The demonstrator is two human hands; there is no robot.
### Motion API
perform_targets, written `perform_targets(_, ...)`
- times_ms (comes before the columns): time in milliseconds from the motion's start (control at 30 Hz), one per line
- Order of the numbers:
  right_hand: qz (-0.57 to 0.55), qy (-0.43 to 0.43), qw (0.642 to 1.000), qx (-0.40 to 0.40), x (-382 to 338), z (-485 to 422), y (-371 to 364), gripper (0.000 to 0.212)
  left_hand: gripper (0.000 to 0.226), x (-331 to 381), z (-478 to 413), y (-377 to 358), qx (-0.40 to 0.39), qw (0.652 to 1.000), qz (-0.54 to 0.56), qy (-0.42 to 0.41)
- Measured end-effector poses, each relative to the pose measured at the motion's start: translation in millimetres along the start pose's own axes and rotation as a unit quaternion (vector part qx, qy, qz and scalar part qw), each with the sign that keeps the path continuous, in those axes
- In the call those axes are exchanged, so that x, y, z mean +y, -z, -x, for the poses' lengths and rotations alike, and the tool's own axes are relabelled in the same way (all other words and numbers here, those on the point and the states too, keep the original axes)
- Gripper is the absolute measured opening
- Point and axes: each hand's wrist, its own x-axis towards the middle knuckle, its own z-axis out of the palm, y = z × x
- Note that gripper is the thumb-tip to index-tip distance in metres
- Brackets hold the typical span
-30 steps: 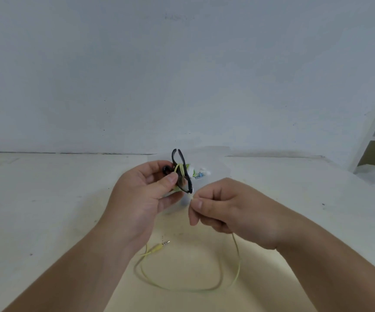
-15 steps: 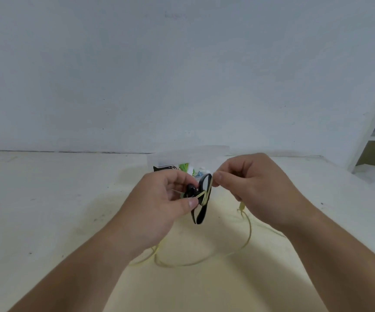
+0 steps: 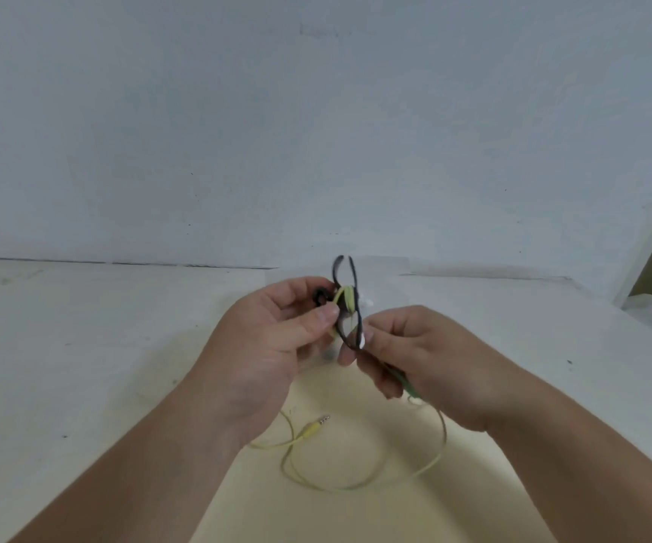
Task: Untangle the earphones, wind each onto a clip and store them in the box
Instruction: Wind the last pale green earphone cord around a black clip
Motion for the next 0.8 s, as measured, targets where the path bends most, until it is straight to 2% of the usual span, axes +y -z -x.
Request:
perform_targets(133, 0.005, -0.007, 0.997, -0.072, -3, 2, -8, 0.029, 0.023, -1, -4, 1, 0.068, 0.997, 0.006, -0.020)
perform_targets(300, 0.009, 0.001, 0.997, -0.082, -7, 4, -6, 0.024, 0.014, -4, -6, 6, 0.146, 0.987, -0.061, -0.035)
perform_targets(400, -0.002, 0.007, 0.999, -0.048, -11, 5, 0, 0.026, 0.019, -4, -6, 7, 0.155, 0.979, -0.121, -0.050)
perform_targets(533, -0.012, 0.017, 1.000, 0.020, -15, 8, 10, 0.023, 0.025, -4, -3, 4, 0.131, 0.947, -0.275, -0.098)
perform_targets(600, 0.051, 0.023, 0.995, 0.087, -16, 8, 11, 0.022, 0.027, -4, -1, 0, 0.092, 0.936, -0.327, -0.095)
perform_targets(700, 0.176, 0.051, 0.968, 0.172, -17, 6, 12, 0.021, 0.029, -7, 1, -2, 0.041, 0.931, -0.358, -0.059)
perform_targets(800, 0.179, 0.066, 0.961, 0.200, -17, 5, 12, 0.018, 0.026, -5, 2, -1, 0.013, 0.947, -0.322, -0.021)
